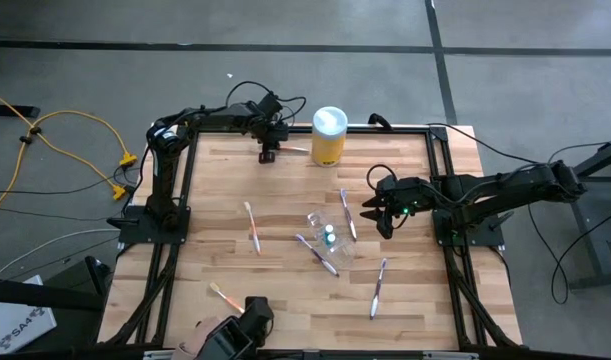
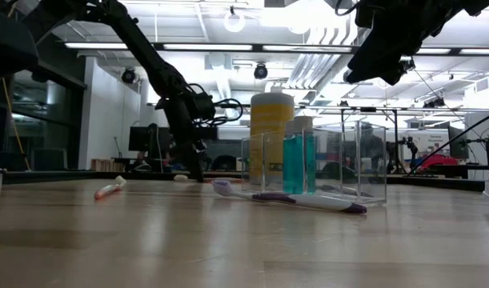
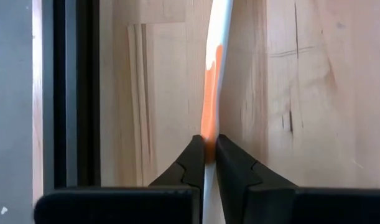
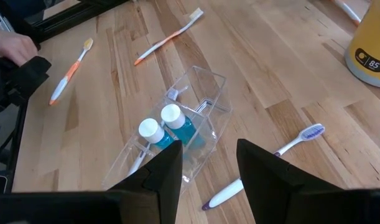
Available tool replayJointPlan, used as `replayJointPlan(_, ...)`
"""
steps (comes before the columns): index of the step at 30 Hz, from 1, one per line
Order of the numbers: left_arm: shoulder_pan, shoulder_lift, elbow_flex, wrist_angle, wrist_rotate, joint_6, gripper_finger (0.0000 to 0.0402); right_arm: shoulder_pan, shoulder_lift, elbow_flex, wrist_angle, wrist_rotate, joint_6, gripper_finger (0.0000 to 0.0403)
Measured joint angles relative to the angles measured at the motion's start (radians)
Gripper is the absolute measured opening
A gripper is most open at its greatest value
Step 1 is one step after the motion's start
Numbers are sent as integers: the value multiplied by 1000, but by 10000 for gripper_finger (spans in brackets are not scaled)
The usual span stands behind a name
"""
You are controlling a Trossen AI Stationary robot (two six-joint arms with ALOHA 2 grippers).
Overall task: Pick & Place toothbrushing station
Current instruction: Put the top orange toothbrush into the top compartment of the transparent organizer
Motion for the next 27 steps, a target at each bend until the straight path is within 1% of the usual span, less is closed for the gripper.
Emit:
replayJointPlan(4, -1, 0, 0, -1, -4, -3, 38, 0, 0, 0, 0, 0, 0, 144)
replayJointPlan(7, -1, 0, 0, -22, -21, 2, 46, 0, 0, 0, 0, 0, 1, 144)
replayJointPlan(14, 2, 0, 0, -71, -33, 5, 49, 0, 0, 0, 0, 0, 4, 144)
replayJointPlan(22, 2, -33, -4, -59, -24, 3, 50, 0, 0, 0, 0, 0, 4, 144)
replayJointPlan(27, 3, -48, -5, -52, -14, -33, 51, 0, 0, 0, -1, 0, 4, 144)
